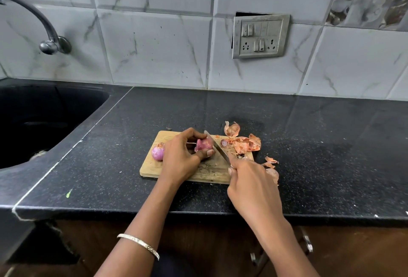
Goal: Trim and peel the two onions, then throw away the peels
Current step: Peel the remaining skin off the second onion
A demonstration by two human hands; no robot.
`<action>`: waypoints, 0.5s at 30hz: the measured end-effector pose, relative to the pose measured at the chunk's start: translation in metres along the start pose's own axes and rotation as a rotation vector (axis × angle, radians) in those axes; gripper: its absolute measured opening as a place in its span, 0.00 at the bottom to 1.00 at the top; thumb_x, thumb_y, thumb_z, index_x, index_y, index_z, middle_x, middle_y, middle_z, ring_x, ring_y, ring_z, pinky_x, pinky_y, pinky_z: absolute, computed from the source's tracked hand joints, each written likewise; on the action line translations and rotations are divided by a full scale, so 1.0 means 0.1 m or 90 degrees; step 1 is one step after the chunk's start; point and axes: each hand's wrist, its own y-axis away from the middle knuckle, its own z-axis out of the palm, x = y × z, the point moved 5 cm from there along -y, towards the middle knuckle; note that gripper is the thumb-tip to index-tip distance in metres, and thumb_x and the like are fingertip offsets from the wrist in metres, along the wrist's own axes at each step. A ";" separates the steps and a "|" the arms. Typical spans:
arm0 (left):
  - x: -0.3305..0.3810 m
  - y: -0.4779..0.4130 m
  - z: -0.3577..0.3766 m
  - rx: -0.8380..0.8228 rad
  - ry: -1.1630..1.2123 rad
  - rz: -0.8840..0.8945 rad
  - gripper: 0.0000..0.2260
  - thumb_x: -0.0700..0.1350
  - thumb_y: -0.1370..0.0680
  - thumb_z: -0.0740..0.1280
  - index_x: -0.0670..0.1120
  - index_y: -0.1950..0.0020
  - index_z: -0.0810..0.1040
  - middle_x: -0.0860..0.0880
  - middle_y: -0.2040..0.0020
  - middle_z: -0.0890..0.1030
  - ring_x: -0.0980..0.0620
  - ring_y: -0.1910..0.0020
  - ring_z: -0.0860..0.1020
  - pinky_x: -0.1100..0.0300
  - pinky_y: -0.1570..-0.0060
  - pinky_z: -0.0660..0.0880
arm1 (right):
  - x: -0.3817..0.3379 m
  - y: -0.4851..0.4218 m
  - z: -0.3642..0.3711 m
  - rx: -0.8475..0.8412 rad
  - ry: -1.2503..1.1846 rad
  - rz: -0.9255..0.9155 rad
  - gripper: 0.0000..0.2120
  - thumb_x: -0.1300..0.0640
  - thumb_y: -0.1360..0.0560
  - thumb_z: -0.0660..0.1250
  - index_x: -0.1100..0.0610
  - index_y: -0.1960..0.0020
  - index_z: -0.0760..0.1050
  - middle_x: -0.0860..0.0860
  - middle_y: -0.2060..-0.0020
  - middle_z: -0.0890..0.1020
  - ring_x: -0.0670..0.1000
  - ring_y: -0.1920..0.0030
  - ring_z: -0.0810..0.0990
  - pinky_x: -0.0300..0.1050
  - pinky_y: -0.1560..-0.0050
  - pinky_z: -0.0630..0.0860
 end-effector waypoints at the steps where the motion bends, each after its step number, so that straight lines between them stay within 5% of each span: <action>1: 0.01 0.01 0.00 -0.006 0.008 0.004 0.16 0.46 0.33 0.82 0.58 0.53 0.80 0.57 0.52 0.85 0.56 0.51 0.83 0.50 0.47 0.82 | 0.00 -0.03 0.00 0.006 -0.004 -0.001 0.23 0.54 0.17 0.59 0.43 0.23 0.65 0.48 0.43 0.82 0.54 0.44 0.82 0.50 0.54 0.76; 4: 0.01 0.03 -0.01 -0.012 0.010 0.023 0.17 0.42 0.32 0.81 0.57 0.53 0.77 0.56 0.50 0.84 0.56 0.50 0.83 0.51 0.47 0.82 | 0.02 -0.17 -0.04 0.030 -0.039 0.007 0.20 0.53 0.17 0.59 0.44 0.25 0.68 0.48 0.44 0.82 0.55 0.45 0.82 0.48 0.59 0.71; 12: -0.03 0.05 -0.01 -0.063 0.099 0.006 0.18 0.33 0.28 0.76 0.51 0.47 0.74 0.49 0.44 0.81 0.51 0.44 0.82 0.52 0.42 0.81 | 0.25 -0.42 -0.16 0.062 -0.127 0.056 0.08 0.46 0.19 0.64 0.49 0.50 0.78 0.48 0.63 0.79 0.55 0.60 0.79 0.46 0.70 0.64; 15: -0.01 0.05 0.00 -0.082 0.105 0.005 0.20 0.33 0.27 0.76 0.51 0.43 0.75 0.51 0.42 0.81 0.52 0.43 0.81 0.53 0.40 0.81 | 0.45 -0.47 -0.27 0.092 -0.090 0.085 0.09 0.45 0.20 0.66 0.49 0.51 0.79 0.47 0.61 0.82 0.53 0.59 0.79 0.46 0.65 0.65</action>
